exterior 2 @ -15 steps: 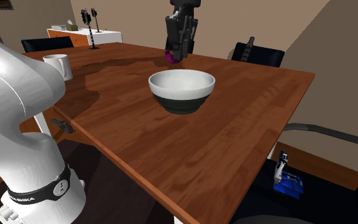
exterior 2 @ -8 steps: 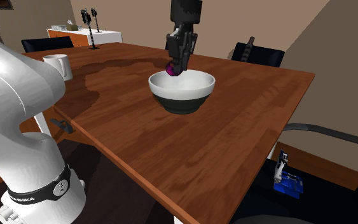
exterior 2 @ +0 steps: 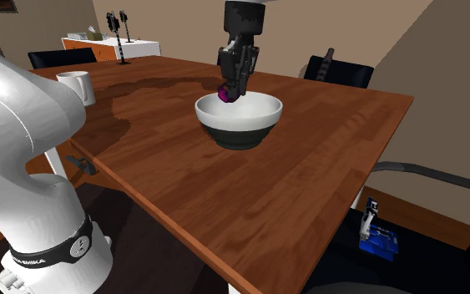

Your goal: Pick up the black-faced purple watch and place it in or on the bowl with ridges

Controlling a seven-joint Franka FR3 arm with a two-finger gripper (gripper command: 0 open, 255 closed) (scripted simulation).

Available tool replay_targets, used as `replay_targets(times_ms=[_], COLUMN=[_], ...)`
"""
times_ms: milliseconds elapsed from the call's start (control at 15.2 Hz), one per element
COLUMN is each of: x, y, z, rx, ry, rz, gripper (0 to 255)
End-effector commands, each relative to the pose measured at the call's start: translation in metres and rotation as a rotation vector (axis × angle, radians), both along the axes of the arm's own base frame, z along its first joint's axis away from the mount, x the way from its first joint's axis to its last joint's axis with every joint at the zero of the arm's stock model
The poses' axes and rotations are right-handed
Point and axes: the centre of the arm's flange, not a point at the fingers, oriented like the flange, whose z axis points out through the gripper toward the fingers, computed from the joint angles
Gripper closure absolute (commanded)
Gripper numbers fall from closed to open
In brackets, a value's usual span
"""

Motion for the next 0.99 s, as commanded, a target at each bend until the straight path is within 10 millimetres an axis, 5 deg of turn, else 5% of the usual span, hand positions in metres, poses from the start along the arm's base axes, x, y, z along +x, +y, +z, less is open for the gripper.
replay_targets(times_ms=[0,330,594,924], x=[0.000,0.000,0.004,0.004], y=[0.000,0.000,0.002,0.002], z=[0.000,0.000,0.050,0.050], rx=[0.000,0.000,0.000,0.000], ry=[0.000,0.000,0.000,0.000], rz=[0.000,0.000,0.000,0.000], gripper=[0,0,0,0])
